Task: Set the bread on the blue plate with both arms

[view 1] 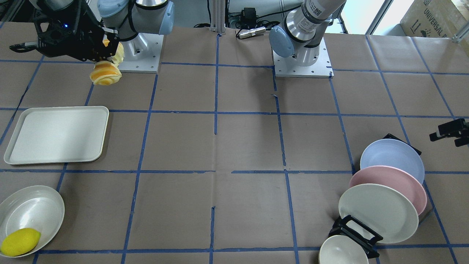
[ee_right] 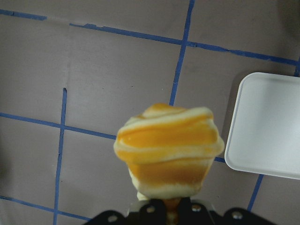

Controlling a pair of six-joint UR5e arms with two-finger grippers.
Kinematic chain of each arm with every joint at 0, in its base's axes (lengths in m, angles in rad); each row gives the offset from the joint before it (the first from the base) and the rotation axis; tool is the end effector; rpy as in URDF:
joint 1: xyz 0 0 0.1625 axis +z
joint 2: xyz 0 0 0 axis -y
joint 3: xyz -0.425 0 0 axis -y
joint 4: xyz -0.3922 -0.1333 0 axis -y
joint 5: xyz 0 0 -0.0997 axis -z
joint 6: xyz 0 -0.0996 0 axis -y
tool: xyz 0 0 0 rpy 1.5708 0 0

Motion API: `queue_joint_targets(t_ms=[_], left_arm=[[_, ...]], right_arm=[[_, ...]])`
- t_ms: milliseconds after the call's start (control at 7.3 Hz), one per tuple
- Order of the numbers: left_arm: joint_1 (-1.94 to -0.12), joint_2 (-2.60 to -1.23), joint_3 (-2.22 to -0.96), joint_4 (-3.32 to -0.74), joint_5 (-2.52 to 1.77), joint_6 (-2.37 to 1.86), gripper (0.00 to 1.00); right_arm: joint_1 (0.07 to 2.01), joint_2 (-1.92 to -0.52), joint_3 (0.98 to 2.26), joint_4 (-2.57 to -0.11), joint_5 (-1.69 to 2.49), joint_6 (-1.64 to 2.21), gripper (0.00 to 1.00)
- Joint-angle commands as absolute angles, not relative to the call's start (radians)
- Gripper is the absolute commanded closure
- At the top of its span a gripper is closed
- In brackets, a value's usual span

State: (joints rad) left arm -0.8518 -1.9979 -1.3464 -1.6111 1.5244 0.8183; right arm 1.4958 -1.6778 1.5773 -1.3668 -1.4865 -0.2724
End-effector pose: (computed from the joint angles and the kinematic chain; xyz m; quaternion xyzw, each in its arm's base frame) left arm 0.3132 -0.5672 0.3498 -0.0464 -0.9913 -0.0711 0.1008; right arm 0.1088 -0.4431 0.5154 -0.0962 0.9931 0.0436 0.0504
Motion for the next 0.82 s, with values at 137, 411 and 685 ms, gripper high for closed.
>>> queue_joint_targets(t_ms=[137,411,685], left_arm=[[-0.818,-2.196,-1.234,-1.603,1.448,0.907,0.00],[-0.830,-2.256,-1.221,-1.601,1.419,0.904,0.01],[-0.833,-2.278,-1.223,-1.603,1.402,0.907,0.12]], right_arm=[[1.499,-1.684,1.578,-1.362,-1.496,-0.270,0.94],[1.497,-1.681,1.577,-1.364,-1.497,-0.270,0.94],[1.497,-1.681,1.578,-1.365,-1.500,-0.270,0.94]])
